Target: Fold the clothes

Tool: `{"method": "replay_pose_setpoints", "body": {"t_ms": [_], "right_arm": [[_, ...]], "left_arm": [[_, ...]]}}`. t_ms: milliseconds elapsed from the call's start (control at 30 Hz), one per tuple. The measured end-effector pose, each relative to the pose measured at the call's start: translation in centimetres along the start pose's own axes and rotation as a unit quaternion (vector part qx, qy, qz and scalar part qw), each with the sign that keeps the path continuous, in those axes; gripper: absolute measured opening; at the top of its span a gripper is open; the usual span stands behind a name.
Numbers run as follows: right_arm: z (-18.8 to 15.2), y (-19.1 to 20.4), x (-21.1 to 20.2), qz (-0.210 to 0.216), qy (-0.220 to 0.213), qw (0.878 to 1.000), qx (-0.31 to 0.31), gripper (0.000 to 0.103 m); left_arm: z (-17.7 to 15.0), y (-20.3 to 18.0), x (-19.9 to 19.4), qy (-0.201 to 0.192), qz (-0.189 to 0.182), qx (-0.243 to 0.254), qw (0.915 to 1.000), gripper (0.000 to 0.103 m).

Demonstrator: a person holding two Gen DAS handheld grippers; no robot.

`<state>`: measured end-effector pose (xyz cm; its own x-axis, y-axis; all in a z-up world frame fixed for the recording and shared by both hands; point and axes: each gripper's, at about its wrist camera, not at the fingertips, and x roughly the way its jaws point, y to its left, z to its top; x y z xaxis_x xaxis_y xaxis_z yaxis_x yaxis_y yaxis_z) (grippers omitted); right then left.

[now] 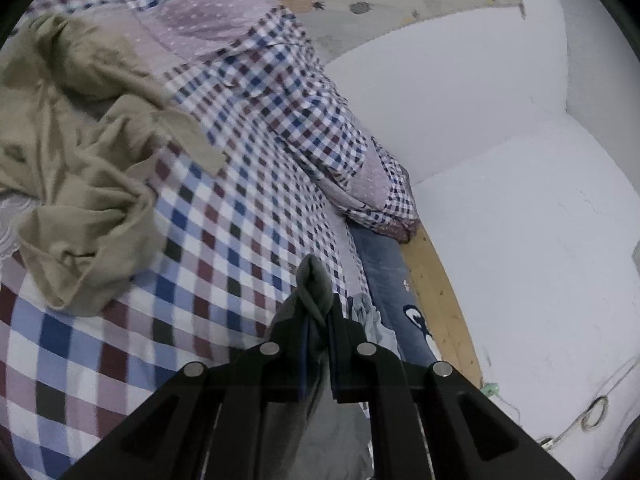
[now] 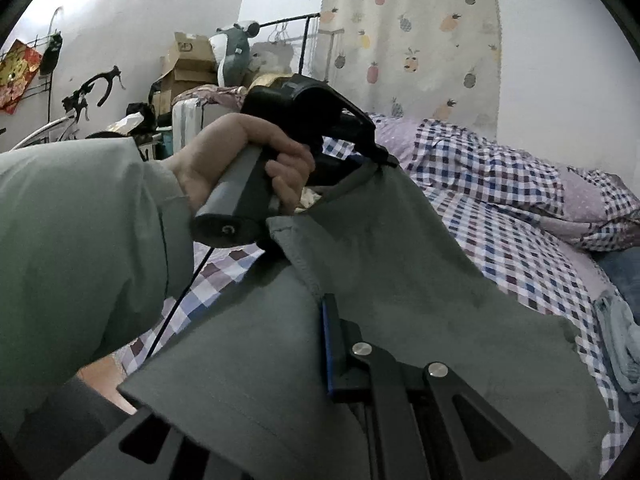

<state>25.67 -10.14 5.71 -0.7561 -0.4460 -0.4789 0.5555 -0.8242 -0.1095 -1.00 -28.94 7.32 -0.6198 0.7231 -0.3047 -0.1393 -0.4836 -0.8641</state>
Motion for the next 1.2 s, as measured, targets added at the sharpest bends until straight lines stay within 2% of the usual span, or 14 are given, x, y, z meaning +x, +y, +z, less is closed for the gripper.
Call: {"method": "replay_pose_setpoints", "body": {"t_ms": [167, 333, 467, 667, 833, 1033, 1200], "right_arm": [[0.2, -1.5, -2.0, -0.009, -0.01, 1.0, 0.028, 0.004], [0.4, -4.0, -4.9, -0.024, -0.027, 0.997, 0.066, 0.004], [0.0, -6.8, -7.3, -0.044, -0.037, 0.993, 0.102, 0.004], [-1.9, -11.4, -10.6, -0.075, -0.039, 0.983, 0.161, 0.004], [-4.5, -16.1, -12.5, -0.094, -0.028, 0.969, 0.227, 0.004], [-8.2, -20.4, -14.7, -0.121, -0.017, 0.951, 0.284, 0.001], [-12.0, -24.6, -14.2, -0.117, 0.014, 0.924, 0.364, 0.0]], "left_arm": [[0.3, -4.3, 1.7, 0.022, -0.006, 0.001, 0.9997, 0.007], [0.5, -8.1, 4.2, 0.047, -0.019, -0.031, 0.9982, 0.007], [-0.7, -11.2, 6.1, 0.057, -0.017, -0.037, 0.9975, 0.007], [-3.3, -15.0, 10.7, 0.069, 0.004, -0.022, 0.9974, 0.007], [-5.9, -18.0, 15.5, 0.084, 0.028, 0.003, 0.996, 0.007], [-9.3, -19.3, 22.9, 0.1, 0.087, 0.019, 0.991, 0.007], [-12.3, -19.2, 28.8, 0.131, 0.139, 0.046, 0.9806, 0.007]]}}
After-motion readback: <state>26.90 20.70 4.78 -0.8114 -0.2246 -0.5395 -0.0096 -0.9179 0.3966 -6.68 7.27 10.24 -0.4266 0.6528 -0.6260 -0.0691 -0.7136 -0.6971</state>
